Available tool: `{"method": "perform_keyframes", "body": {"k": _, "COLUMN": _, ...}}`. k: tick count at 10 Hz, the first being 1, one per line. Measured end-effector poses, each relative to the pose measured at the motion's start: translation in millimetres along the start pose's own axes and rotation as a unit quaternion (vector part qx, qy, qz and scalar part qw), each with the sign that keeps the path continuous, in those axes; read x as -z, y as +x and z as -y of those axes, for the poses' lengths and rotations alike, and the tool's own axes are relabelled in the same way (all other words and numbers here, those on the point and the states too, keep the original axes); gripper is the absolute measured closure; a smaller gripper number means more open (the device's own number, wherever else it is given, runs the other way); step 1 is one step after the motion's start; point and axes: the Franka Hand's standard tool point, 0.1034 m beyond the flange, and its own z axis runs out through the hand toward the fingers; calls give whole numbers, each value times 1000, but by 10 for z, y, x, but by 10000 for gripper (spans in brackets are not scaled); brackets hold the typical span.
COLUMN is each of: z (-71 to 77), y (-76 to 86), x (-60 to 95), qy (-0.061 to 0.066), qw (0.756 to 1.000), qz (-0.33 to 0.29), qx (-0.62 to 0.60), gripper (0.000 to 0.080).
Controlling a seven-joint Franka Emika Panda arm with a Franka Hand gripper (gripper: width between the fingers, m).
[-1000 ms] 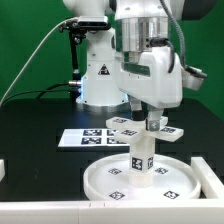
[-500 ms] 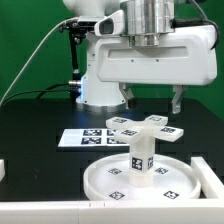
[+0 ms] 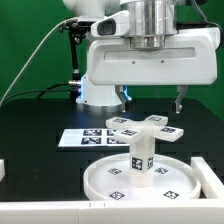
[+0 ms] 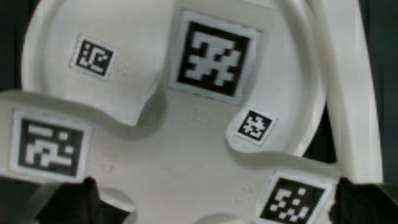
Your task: Assemble round table
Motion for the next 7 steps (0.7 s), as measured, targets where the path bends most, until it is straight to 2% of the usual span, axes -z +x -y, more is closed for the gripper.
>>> {"method": "perform_keyframes", "body": {"k": 2, "z": 16, "y": -6, "x": 25, "qy": -2, "qw": 1000, "qz": -25, "qx": 17, "gripper": 151}}
{"method": "perform_keyframes", "body": {"k": 4, "z": -17, "y": -12, "x": 15, "qy": -6, "qw": 996, "qz": -22, "qx": 90, "gripper": 151}}
{"method": "perform_keyframes", "body": {"k": 6, "z": -25, "y": -18, "x": -36, "qy": -9, "qw": 995, "qz": -19, "qx": 99, "gripper": 151}}
{"method": "perform_keyframes", "body": {"k": 7, "z": -78, "y": -19, "x": -63, "qy": -9, "qw": 994, "qz": -17, "qx": 107, "gripper": 151}}
